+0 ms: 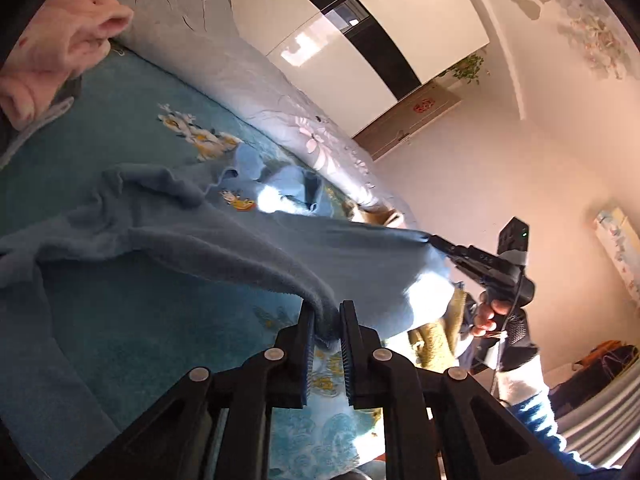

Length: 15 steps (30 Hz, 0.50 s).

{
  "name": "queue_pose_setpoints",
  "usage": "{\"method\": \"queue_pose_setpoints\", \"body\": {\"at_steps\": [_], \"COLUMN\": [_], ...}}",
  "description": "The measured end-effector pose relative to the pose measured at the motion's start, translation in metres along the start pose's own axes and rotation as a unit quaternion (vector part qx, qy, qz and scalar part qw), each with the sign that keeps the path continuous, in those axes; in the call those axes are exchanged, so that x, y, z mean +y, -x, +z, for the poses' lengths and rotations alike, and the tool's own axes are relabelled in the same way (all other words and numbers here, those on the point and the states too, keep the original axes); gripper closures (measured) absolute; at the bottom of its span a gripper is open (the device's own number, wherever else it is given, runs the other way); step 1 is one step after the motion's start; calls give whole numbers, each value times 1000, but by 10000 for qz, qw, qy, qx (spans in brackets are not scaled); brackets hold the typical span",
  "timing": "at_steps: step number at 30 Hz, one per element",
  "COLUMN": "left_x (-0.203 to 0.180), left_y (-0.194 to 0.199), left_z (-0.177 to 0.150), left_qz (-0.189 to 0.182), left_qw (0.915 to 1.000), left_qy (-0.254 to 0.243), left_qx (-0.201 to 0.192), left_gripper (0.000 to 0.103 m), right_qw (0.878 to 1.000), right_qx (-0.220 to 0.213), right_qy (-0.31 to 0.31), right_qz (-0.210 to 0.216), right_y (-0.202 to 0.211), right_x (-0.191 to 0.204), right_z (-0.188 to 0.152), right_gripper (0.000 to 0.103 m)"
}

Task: Fold clothes

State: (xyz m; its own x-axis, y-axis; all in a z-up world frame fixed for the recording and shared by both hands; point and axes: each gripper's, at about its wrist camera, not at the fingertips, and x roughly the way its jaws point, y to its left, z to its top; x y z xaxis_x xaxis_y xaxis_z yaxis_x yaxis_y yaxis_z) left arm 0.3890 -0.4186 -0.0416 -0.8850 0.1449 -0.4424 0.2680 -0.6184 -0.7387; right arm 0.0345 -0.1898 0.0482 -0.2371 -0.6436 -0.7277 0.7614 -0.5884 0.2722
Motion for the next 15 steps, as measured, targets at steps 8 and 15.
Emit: {"method": "queue_pose_setpoints", "body": {"at_steps": [8, 15], "left_x": [34, 22], "left_y": [-55, -31], "left_z": [-53, -28], "left_qz": [712, 1260], "left_qw": [9896, 9864], "left_qy": [189, -486], "left_qx": [1233, 934], "left_gripper": [86, 66], "right_qw": [9920, 9864], "right_qx": [1003, 1235], "right_qy": [-36, -332], "right_qz": [-768, -1028], "right_y": [-57, -75], "right_x": [-36, -63], "right_z": [-44, -70], "right_gripper": [98, 98]}}
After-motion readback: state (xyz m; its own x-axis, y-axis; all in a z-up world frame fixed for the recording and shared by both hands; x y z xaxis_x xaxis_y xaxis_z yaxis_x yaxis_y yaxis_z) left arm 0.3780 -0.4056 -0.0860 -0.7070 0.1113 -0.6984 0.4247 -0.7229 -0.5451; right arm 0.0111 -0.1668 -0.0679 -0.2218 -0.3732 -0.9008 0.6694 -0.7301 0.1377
